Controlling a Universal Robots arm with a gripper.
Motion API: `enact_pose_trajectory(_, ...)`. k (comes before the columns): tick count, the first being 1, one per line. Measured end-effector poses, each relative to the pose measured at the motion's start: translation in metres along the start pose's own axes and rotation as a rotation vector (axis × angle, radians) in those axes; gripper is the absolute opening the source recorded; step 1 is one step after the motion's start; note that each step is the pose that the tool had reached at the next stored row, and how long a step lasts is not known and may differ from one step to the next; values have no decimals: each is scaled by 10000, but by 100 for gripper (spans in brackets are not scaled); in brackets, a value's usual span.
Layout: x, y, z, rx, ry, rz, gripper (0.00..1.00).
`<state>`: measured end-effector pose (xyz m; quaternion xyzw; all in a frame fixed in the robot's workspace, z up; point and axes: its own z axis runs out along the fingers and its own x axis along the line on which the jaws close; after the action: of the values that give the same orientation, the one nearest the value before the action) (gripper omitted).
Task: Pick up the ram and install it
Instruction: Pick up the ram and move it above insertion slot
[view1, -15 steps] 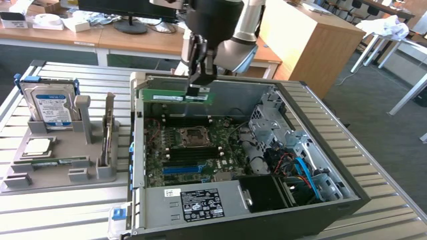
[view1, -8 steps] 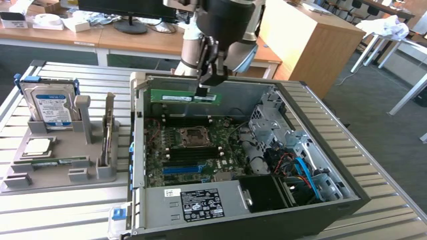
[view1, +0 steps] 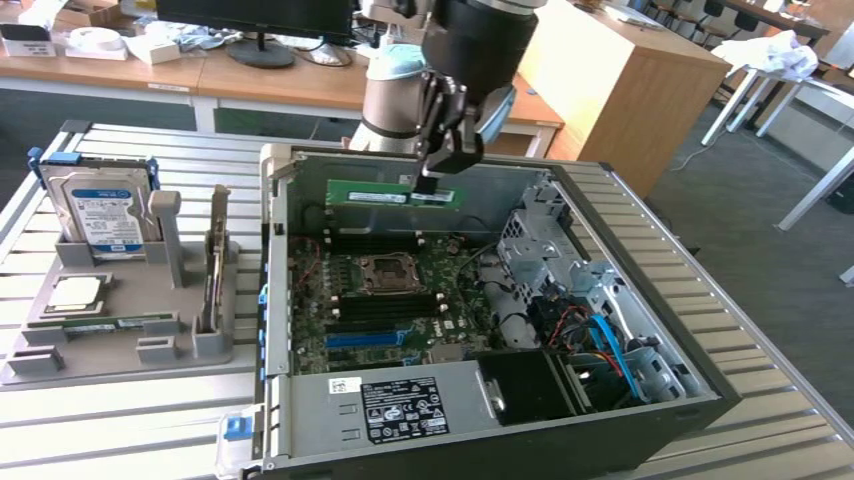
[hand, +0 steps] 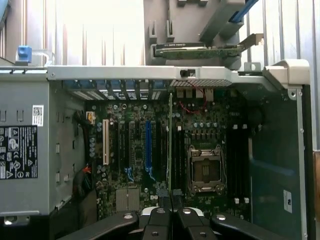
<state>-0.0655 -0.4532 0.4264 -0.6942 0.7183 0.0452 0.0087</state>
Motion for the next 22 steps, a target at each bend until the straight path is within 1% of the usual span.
enact_pose_trajectory(7, -5, -163, -8, -1, 0, -3, 11)
enact_pose_trajectory(13, -8, -165, -8, 0, 0, -2, 11)
enact_pose_trajectory(22, -93, -174, 2, 0, -2, -4, 11)
